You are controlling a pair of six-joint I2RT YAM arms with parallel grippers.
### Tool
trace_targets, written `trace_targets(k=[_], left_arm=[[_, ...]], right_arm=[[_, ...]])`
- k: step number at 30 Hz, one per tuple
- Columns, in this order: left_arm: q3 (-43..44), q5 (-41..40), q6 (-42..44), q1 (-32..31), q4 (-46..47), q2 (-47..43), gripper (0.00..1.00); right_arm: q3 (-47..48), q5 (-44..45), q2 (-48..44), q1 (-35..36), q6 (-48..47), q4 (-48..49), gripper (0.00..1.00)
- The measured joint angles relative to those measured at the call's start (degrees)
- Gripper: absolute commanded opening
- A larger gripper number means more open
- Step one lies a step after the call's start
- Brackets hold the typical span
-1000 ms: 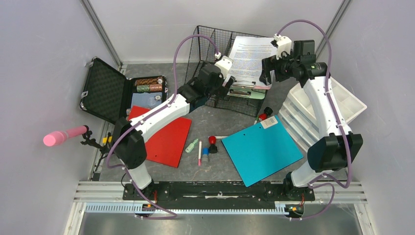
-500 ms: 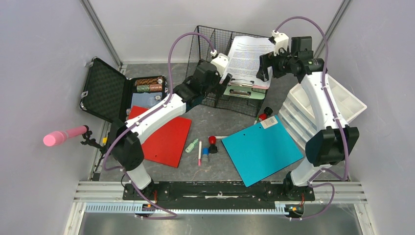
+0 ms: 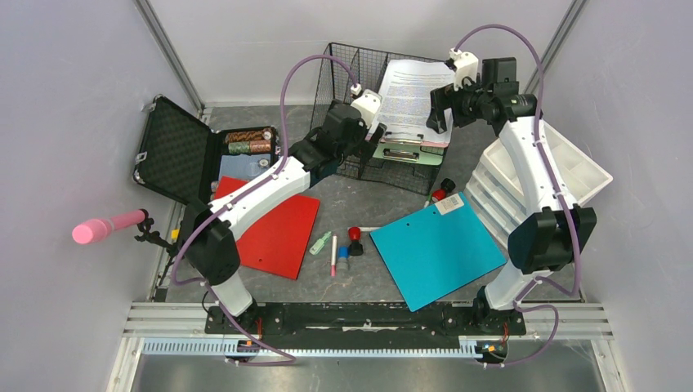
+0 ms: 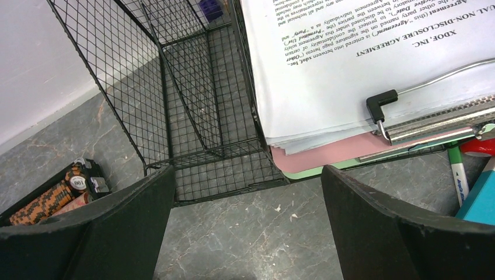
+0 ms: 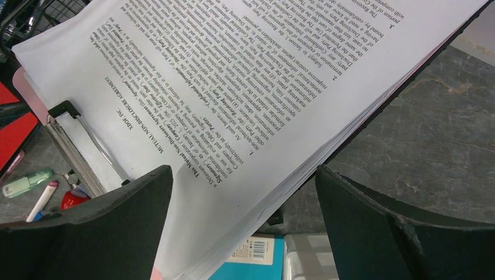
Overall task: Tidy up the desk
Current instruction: Place the folder in the storage box.
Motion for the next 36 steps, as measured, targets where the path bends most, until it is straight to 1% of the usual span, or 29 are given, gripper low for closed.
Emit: trace_targets(k=[4,13,19,22,24,27,29,36], left_arm=[[-0.2,0.0,0.0,0.2,0.0,0.0,1.00],[-0.3,0.3,0.0,0.3,0.0,0.0,1.00],[-0.3,0.4,0.0,0.4,0.0,0.0,1.00],[-0.3,0.5,0.0,0.4,-0.1,0.0,1.00],[-0.3,0.5,0.0,0.4,-0.1,0.0,1.00],[-0.3,0.5,0.0,0.5,-0.1,0.0,1.00],[-0.3,0.5,-0.1,0.5,-0.1,-0.1,1.00],[-0.3,0.5,-0.1,0.9,0.0,-0.3,1.00]], right_arm=[[-0.2,2.1,-0.3,0.7,-0.6,0.4,0.98],[-3.1,4.2,-3.6,1.8,-1.7,5.5,0.98],[-3.1,5.8,-3.9,4.3,-3.1,7.0,0.94],[-2.4,7.3,-3.4,6.0,-4.2,7.0,0.90],[-1.5,8.3,-2.3,7.0,-5.0,7.1,0.85],[-1.1,10.6,-0.3,7.8,-6.4,7.0,0.77],[-1.1,12.2,1.3,8.1,-7.4,6.5,0.70],[-0.1,15.1,5.2,8.9,-9.0,4.3,0.62]])
